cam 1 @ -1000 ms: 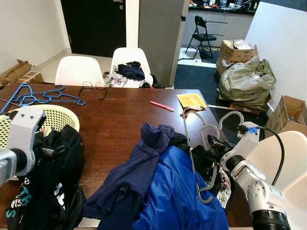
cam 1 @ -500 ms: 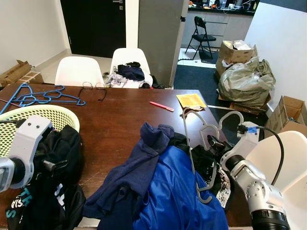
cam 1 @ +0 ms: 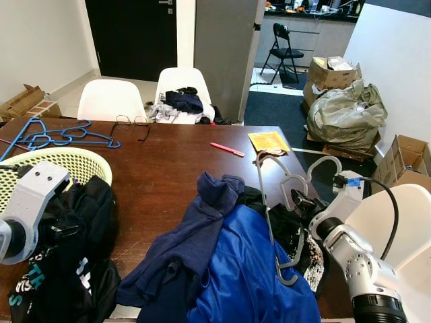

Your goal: Hang hanger

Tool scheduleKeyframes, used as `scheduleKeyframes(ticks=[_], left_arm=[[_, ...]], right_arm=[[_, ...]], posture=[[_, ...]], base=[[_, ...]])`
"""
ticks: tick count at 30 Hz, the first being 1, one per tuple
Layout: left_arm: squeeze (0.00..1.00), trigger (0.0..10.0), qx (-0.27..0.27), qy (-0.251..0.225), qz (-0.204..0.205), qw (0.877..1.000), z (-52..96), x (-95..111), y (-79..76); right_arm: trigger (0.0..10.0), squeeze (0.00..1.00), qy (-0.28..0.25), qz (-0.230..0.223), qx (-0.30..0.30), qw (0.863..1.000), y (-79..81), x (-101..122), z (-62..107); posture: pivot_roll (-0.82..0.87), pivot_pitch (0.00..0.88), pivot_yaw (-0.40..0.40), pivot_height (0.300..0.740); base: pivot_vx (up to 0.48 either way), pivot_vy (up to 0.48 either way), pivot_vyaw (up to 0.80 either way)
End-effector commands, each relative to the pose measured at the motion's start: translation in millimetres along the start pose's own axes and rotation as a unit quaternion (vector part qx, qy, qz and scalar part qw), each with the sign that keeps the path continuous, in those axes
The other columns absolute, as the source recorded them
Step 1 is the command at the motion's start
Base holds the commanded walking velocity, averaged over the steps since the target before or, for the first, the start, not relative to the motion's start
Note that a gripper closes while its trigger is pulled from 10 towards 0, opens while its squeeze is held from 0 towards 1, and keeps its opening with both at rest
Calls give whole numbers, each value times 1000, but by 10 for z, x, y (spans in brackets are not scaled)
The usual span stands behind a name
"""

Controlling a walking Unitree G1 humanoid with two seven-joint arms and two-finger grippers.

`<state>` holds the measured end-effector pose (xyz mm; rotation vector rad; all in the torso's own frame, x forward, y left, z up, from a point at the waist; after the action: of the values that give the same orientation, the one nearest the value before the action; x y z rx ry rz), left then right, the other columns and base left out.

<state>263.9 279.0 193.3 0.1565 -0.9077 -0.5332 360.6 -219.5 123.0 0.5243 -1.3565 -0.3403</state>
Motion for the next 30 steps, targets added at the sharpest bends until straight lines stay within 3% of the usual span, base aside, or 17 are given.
scheduleKeyframes(ticks=[1,10,12,13,17,18,19,20,22,23,24,25,26,28,29,30], left_arm=[[0,0,0,12,-17,1000,17,-13,-4],[0,0,-6,27,-37,999,34,-68,10],[0,0,20,1,-39,999,40,38,114],[0,0,47,-35,-54,997,61,188,215],[0,0,74,-75,-74,992,100,349,314],[0,0,128,-138,-88,978,221,650,512],[0,0,128,-138,-88,978,221,650,512],[0,0,187,-200,-90,958,397,953,724],[0,0,270,-297,-114,909,760,1425,954],[0,0,287,-315,-123,896,849,1529,989],[0,0,287,-315,-123,896,849,1529,989],[0,0,300,-361,-151,870,1004,1759,967],[0,0,300,-361,-151,870,1004,1759,967],[0,0,290,-423,-186,838,1175,2025,862],[0,0,290,-423,-186,838,1175,2025,862],[0,0,275,-460,-210,818,1272,2186,768]], right_arm=[[10000,0,21,-4,-13,1000,-46,-109,-5],[10000,0,23,-3,-13,1000,-51,-122,-2],[10000,0,22,-6,-14,1000,-56,-119,-4],[10000,0,22,-7,-14,1000,-60,-119,-6],[10000,0,22,-7,-14,1000,-63,-118,-7],[10000,0,21,-8,-14,1000,-61,-119,-12],[10000,0,21,-8,-14,1000,-61,-119,-12],[10000,0,20,-9,-15,1000,-57,-120,-19],[10000,0,17,-12,-15,1000,-54,-120,-30],[10000,0,15,-14,-16,1000,-55,-119,-33],[10000,0,15,-14,-16,1000,-55,-119,-33],[10000,0,13,-17,-16,1000,-59,-117,-36],[10000,0,13,-17,-16,1000,-59,-117,-36],[10000,0,12,-18,-17,1000,-56,-118,-42],[10000,0,12,-18,-17,1000,-56,-118,-42],[10000,0,11,-19,-17,1000,-55,-118,-46]], posture=[[54,0,-52,740],[51,0,-50,740],[50,0,-50,740],[50,0,-49,740],[50,0,-49,740],[52,0,-45,740],[52,0,-45,740],[54,0,-40,740],[57,0,-39,740],[57,0,-39,740],[57,0,-39,740],[58,0,-36,740],[58,0,-36,740],[60,0,-34,740],[60,0,-34,740],[63,0,-33,740]], base=[[0,0,0],[0,0,0],[0,0,0],[0,0,0],[0,0,0],[0,0,0],[0,0,0],[0,0,0],[0,0,0],[0,0,0],[0,0,0],[0,0,0],[0,0,0],[0,0,0],[0,0,0],[0,0,0]])
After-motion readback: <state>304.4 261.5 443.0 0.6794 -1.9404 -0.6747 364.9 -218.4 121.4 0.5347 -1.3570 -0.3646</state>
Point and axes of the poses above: a point about 5 cm out from each wrist's last joint towards the gripper, its own z axis pointing back from the gripper into the wrist, its own x axis along the axis of the wrist's last joint, y = z × x, the point moved 4 cm from there along -z, pointing out of the wrist towards the gripper, and after that the axes turned 7 degrees about -z, right-handed, at the moved point
